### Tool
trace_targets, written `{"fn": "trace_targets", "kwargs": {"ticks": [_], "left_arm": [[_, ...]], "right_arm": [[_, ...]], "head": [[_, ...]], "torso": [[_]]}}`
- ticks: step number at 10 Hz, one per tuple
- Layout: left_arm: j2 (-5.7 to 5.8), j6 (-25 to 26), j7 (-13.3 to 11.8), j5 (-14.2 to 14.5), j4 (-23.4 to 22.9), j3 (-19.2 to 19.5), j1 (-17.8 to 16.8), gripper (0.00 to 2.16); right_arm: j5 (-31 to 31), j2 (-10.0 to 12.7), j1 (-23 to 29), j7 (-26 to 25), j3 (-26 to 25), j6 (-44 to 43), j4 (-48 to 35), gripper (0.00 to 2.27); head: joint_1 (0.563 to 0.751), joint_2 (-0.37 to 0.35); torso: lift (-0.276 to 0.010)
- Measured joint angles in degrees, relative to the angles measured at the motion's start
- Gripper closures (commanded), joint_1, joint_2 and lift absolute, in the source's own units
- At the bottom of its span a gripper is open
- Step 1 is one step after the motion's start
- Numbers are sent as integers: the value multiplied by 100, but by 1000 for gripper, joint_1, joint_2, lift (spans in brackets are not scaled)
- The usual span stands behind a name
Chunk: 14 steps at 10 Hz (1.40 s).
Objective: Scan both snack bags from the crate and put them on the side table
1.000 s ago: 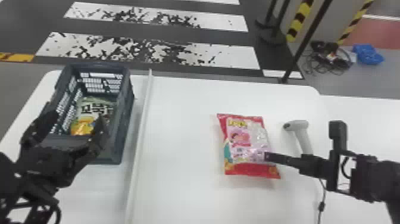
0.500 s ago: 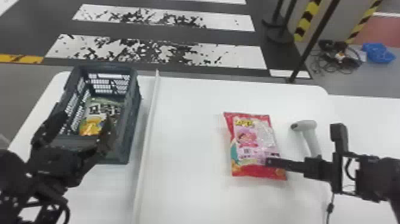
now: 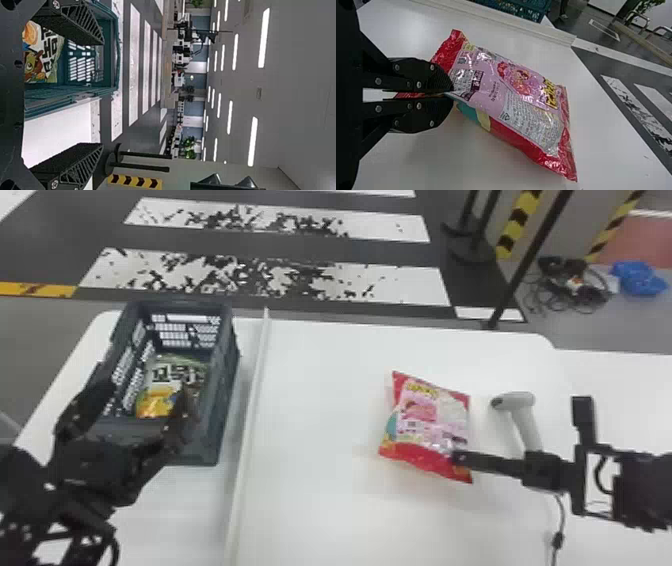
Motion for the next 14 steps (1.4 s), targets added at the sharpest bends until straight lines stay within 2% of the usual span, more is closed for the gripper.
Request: {"fn": "trace_targets", "kwargs": {"ticks": [4, 6, 8, 9, 10, 12, 13, 14], "left_arm": [[-12, -42, 0, 9, -16, 44, 34, 87], [-18, -44, 0, 9, -30, 58, 47, 87], [-14, -44, 0, 17, -40, 81, 54, 87], [-16, -44, 0, 18, -43, 80, 52, 87], [-22, -44, -3, 18, -44, 79, 47, 87], [-21, -44, -3, 18, -44, 78, 45, 87], [-19, -44, -3, 18, -44, 77, 44, 87], [-15, -44, -1, 18, -48, 77, 46, 87]], "right_arm": [[-1218, 112, 181, -117, -1201, 332, -548, 2243], [-1460, 207, 183, -805, -1942, 153, -801, 2243], [-1471, 206, 151, -1558, -2538, -403, -647, 2243], [-1416, 191, 146, -2064, -2727, -860, -418, 2243], [-1310, 142, 111, -2489, -2839, -1366, -73, 2246], [-941, 21, -65, -3290, -2866, -2301, 793, 2243], [-727, -42, -169, -3605, -2786, -2648, 1219, 2105], [-577, -124, -231, -3892, -2638, -2979, 1596, 1565]], "head": [[695, -94], [695, -151], [695, -258], [695, -319], [695, -350], [695, -350], [695, -350], [695, -350]], "torso": [[-87], [-87], [-87], [-87], [-87], [-87], [-87], [-87]]}}
